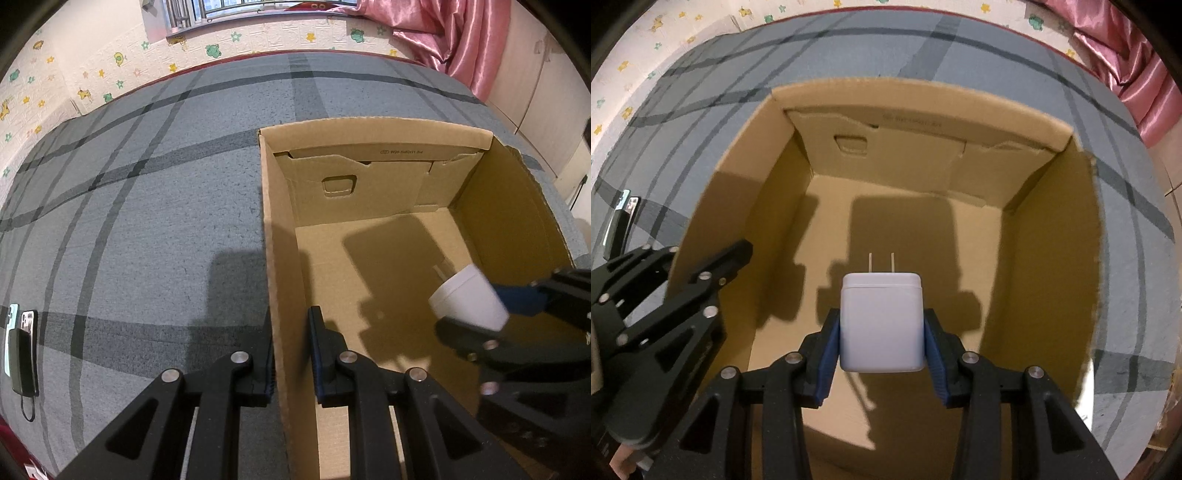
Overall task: Organize rigid objects
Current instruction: 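Lower the charger plug into the box and open the right tool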
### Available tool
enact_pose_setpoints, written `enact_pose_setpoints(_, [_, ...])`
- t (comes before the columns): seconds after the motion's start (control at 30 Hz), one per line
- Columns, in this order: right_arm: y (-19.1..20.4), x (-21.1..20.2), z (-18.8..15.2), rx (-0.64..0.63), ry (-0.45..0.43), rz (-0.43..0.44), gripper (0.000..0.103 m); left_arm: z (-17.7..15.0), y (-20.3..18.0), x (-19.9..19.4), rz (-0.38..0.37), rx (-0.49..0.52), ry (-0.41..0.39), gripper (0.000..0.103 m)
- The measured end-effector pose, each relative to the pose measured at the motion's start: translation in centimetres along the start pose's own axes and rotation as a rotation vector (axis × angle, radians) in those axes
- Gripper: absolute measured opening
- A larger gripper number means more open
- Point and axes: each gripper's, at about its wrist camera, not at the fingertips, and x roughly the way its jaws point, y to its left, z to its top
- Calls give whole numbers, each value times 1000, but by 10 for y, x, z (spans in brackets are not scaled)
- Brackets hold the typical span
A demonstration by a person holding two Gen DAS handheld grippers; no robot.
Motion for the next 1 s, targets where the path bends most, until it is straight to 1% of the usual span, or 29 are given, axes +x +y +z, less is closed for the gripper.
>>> enact_pose_setpoints(0.27, [3,34,3,18,94,-4,46,0,1,2,-1,-6,2,16])
enact_pose_setpoints(0.4, [1,39,3,26,114,9,46,0,0,2,11,4,3,16])
enact_pose_setpoints(0.63, [-2,38,3,22,95,23,47,-1,-2,2,16,6,4,16])
enact_pose_setpoints(0.67, [-2,36,3,15,86,17,51,-1,-3,2,17,8,4,16])
enact_pose_setpoints(0.73, [-1,32,1,10,74,10,54,-1,-4,2,20,10,5,16])
enact_pose_setpoints(1.0, [-4,17,1,4,26,3,55,-1,-4,1,24,12,6,16])
